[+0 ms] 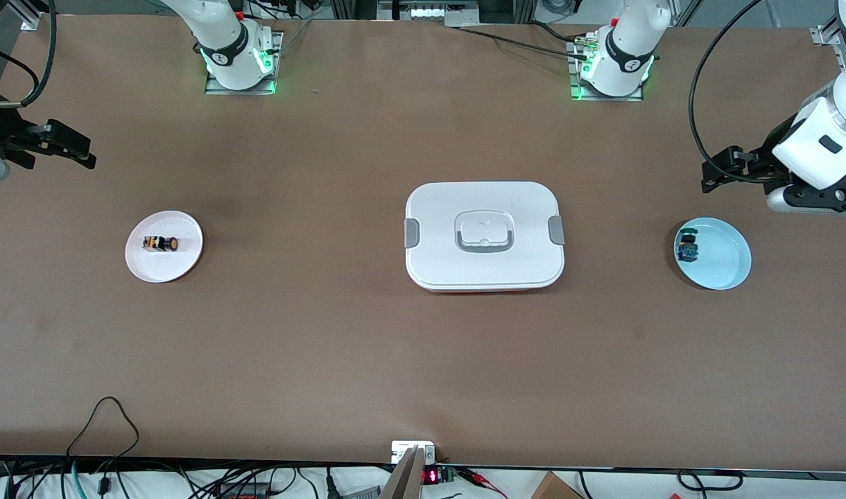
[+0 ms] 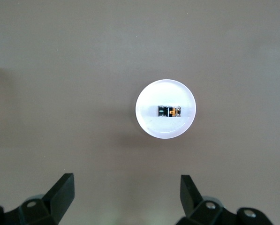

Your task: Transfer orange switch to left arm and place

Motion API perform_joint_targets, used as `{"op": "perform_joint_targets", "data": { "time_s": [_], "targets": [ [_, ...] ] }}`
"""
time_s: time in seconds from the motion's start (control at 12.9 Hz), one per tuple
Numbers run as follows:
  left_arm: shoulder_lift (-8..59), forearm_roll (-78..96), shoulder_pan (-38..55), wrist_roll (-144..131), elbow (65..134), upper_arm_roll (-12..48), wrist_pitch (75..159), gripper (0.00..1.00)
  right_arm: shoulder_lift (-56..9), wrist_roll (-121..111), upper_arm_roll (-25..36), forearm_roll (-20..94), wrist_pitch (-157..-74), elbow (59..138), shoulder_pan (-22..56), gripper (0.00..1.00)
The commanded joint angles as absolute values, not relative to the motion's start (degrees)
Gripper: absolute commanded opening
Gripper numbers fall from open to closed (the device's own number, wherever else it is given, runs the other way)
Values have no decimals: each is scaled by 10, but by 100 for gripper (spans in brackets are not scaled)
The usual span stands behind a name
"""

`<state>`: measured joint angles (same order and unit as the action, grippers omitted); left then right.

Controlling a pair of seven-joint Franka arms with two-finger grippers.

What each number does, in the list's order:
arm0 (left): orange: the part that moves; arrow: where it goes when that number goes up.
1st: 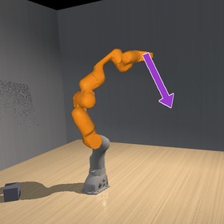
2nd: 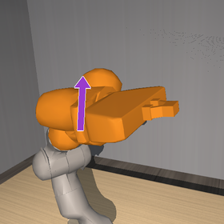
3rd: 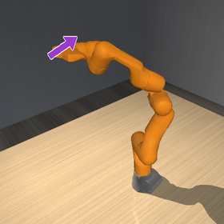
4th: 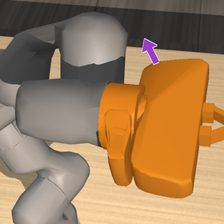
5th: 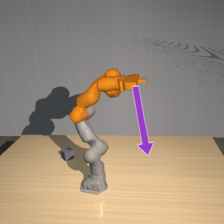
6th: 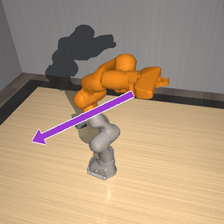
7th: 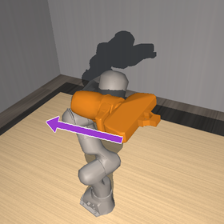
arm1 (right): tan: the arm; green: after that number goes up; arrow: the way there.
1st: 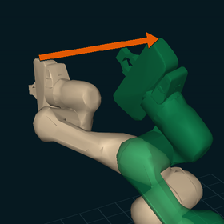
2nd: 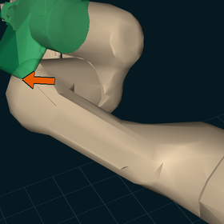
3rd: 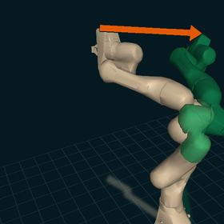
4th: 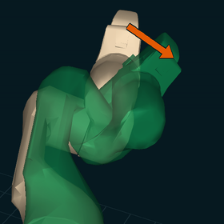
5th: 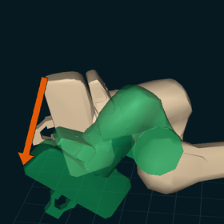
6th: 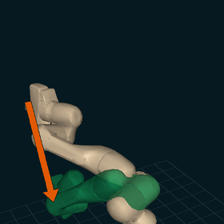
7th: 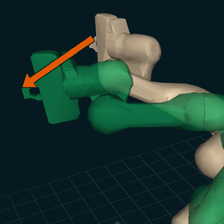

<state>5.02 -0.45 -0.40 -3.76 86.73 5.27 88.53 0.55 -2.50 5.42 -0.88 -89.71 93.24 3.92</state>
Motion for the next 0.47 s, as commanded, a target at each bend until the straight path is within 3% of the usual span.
{"op": "perform_joint_targets", "data": {
  "time_s": [0.0,0.39],
  "targets": [
    [58,-18,-6,-38,851,55,873,100,6,-27,54,-7,-889,929,38,100],
    [59,-18,-6,-39,851,54,873,100,-15,-34,54,-9,-895,927,40,100]
  ]
}}
